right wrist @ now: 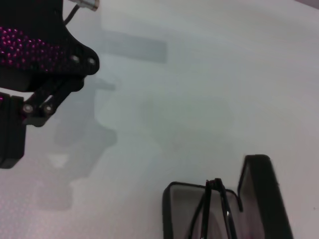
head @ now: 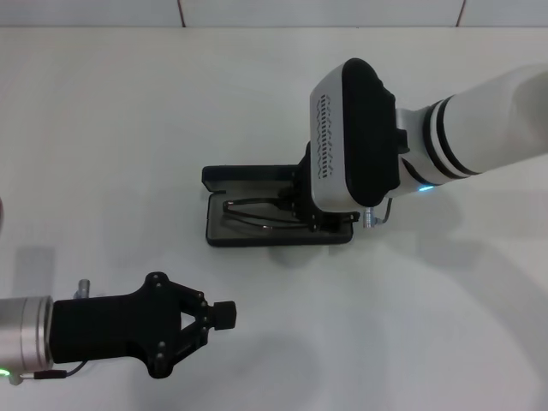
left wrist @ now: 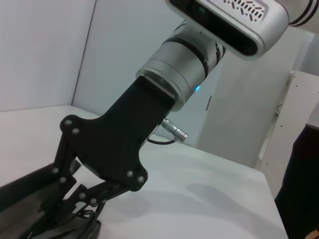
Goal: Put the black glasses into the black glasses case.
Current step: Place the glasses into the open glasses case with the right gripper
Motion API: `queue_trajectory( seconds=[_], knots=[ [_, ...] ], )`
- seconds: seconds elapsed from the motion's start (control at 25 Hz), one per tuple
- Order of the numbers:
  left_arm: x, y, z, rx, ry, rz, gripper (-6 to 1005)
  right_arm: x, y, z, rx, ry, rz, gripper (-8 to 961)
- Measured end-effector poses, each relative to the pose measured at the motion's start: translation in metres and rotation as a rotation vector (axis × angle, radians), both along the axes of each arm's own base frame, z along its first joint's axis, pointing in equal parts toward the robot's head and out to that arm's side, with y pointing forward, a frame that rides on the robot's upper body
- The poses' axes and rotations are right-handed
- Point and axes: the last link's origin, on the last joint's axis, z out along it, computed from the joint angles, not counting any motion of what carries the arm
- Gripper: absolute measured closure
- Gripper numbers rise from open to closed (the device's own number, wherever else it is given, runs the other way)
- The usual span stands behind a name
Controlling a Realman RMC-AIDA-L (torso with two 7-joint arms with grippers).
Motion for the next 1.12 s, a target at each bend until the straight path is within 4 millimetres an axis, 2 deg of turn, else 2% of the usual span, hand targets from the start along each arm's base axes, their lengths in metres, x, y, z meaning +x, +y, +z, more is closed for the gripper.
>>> queue_trajectory(
  seconds=[1.12],
  knots=[
    [0.0005, -0.0018, -0.0023, -0.010, -0.001, -0.001, 959, -0.0017, -0.0038, -0.0082, 0.009, -0.030, 0.076, 873]
  ],
)
